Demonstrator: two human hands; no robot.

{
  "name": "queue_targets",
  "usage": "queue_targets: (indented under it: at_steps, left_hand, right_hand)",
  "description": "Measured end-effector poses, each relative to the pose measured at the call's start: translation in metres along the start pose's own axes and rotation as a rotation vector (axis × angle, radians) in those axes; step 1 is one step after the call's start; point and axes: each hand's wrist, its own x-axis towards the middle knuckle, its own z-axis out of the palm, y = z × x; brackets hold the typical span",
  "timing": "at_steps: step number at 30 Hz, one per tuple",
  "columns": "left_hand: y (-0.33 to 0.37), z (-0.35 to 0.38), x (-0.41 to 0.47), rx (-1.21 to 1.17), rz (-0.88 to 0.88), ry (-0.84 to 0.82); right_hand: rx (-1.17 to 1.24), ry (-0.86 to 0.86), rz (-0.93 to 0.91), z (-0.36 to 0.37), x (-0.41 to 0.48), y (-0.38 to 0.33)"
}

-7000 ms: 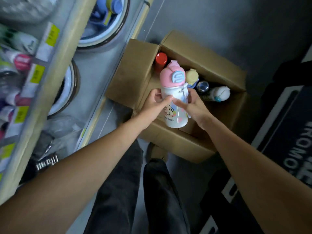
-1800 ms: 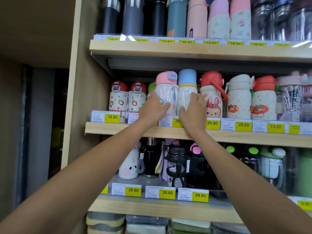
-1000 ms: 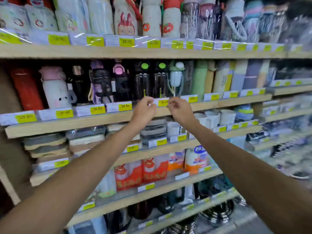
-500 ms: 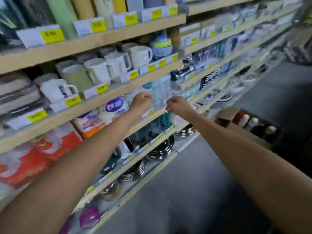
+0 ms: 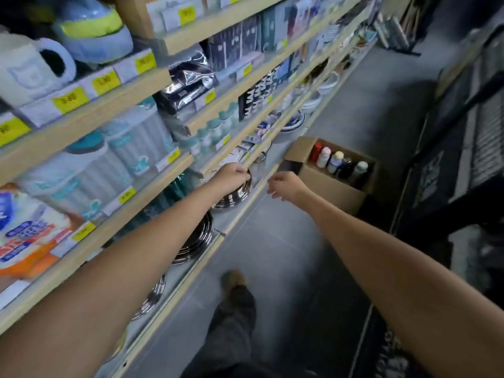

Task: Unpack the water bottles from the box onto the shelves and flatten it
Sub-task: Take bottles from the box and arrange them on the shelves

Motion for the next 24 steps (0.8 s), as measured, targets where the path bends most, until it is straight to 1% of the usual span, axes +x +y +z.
queue_targets:
  at_steps: [3, 6, 10, 12, 14, 18, 20, 23, 24]
  left_hand:
    - [0.028, 0.022, 0.071, 0.048, 0.075, -0.072]
    - [0.055, 0.042, 0.143, 0.105, 0.122, -0.18]
    - [0.105, 0.074, 0.243, 0.116, 0.086, -0.278]
    - [0.139, 0.095, 0.288, 0.133, 0.102, -0.331]
    - [0.16, 0.115, 0.319, 0.142, 0.125, -0.385]
    - [0.196, 0.164, 0.369, 0.185, 0.123, -0.505]
    - [0.219, 0.199, 0.402, 0.227, 0.129, -0.564]
    - [0.241, 0.243, 0.443, 0.259, 0.135, -0.647]
    - [0.249, 0.26, 0.459, 0.26, 0.122, -0.649]
  right_hand:
    - [0.025, 0.014, 0.032, -0.031, 0.053, 0.016]
    - [0.008, 0.008, 0.099, -0.068, 0.104, 0.03]
    - [0.004, 0.053, 0.189, -0.13, 0.168, 0.046]
    - [0.021, 0.119, 0.23, -0.163, 0.199, 0.058]
    - [0.054, 0.149, 0.246, -0.187, 0.219, 0.068]
    - [0.087, 0.199, 0.351, -0.233, 0.247, 0.099]
    - [0.142, 0.235, 0.408, -0.265, 0.269, 0.122]
    - [0.142, 0.251, 0.445, -0.303, 0.3, 0.157]
    - [0.152, 0.252, 0.458, -0.319, 0.313, 0.172]
